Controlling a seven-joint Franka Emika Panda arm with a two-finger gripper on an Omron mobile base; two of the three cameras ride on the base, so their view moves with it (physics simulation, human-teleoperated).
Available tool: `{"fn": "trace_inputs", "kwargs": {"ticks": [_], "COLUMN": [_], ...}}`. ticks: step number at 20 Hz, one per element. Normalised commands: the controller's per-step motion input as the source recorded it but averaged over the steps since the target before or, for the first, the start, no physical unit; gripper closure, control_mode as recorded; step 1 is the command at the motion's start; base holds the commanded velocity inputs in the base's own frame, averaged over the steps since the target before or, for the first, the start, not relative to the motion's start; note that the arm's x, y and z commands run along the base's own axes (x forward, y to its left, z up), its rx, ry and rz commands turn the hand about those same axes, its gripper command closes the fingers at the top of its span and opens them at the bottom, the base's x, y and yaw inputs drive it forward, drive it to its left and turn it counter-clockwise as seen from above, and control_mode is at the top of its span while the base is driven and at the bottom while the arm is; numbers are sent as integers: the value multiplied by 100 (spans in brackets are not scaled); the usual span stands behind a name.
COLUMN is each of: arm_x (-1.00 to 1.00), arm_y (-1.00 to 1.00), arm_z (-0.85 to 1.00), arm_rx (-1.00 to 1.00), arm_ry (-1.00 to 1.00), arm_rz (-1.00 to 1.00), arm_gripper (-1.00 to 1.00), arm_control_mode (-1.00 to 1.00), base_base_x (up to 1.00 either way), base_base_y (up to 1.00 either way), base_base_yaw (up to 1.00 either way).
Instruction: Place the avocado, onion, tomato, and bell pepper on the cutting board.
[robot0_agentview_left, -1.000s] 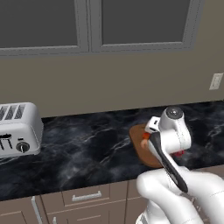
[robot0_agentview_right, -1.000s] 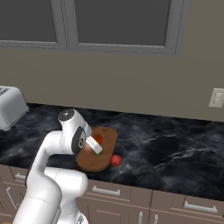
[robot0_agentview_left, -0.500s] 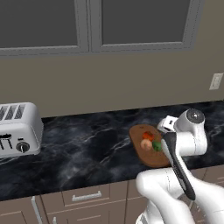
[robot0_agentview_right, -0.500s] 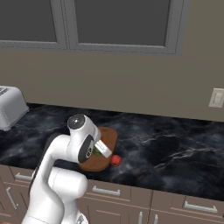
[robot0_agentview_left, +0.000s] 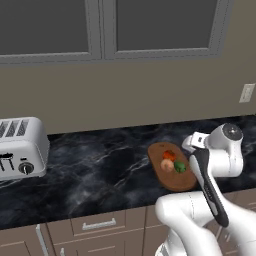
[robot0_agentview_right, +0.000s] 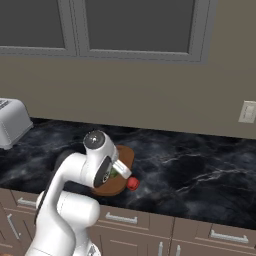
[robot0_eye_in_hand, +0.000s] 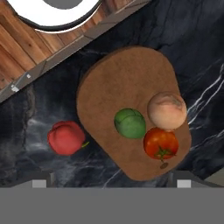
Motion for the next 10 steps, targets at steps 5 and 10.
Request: {"fn": "trace_inputs", "kwargs": {"ticks": [5,10], "arm_x": [0,0], "arm_y": [-2,-13], "arm_z": [0,0], "arm_rx": [0,0], "arm_ry": [11,4], "arm_rz": [14,10], "arm_gripper": [-100,-100], "arm_control_mode": [-100,-100], "base_base_x": [0,0], "base_base_y": [0,0], "base_base_yaw": [0,0]}}
